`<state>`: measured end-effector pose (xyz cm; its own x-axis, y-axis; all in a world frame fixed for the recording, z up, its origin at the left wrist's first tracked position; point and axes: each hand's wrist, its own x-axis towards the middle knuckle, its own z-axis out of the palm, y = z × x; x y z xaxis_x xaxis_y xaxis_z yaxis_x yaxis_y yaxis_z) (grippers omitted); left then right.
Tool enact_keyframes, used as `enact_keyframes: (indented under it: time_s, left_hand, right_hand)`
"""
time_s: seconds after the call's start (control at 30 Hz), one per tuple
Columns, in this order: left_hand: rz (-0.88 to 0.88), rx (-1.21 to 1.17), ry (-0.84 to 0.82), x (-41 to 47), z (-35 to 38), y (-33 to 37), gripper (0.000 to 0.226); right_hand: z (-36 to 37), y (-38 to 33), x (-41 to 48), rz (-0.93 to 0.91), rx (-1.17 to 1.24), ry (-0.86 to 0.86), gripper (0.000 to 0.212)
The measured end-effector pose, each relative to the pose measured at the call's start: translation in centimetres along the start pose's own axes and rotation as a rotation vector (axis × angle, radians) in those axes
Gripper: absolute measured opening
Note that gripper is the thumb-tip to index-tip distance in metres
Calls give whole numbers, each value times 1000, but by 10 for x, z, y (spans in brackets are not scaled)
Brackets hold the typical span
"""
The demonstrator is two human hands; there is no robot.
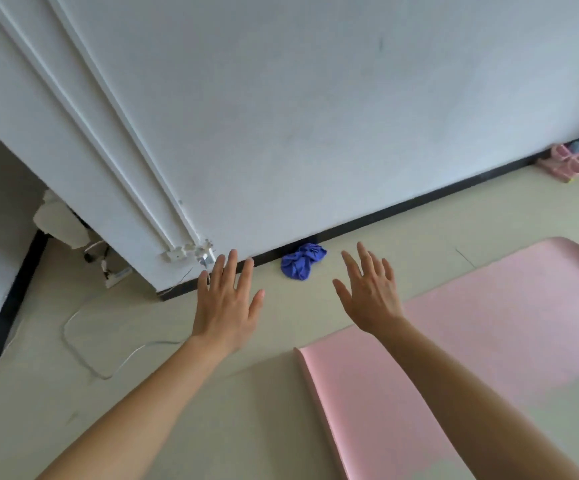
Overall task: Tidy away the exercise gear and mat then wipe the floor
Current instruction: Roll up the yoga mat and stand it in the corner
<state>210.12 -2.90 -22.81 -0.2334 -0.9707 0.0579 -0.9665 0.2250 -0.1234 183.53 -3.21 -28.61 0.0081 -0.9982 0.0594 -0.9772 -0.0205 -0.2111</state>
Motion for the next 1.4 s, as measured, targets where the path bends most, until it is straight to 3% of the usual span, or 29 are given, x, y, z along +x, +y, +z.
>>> enact_keyframes:
  time_s: [0.33,0.5,0.6,0.83,1.07,1.23,1.4]
  left_hand:
    - [641,-15,-178,132,103,82,72]
    - [964,-27,-309,161,201,127,66]
    - [1098,-11,-373,160,279,134,68]
    - [1202,-30,-571,104,521,114,64]
    - [1231,184,-678,27,758,86,63]
    - [1366,148,-508,19,865,95,70]
    - [1479,-4,-253,46,924,128,65]
  right_hand:
    - [71,59,-51,647,66,-2,63]
    - [155,55,-91,995,15,-18,62]
    - [228,39,-101,1117,41,-157,63]
    - [473,-7,-125,1132,156,-280,62]
    - [722,-39,-159,1099,300,-285,62]
    - [831,-30,-173,1090,229,-286,68]
    - [885,25,-168,1144,75,-55,64]
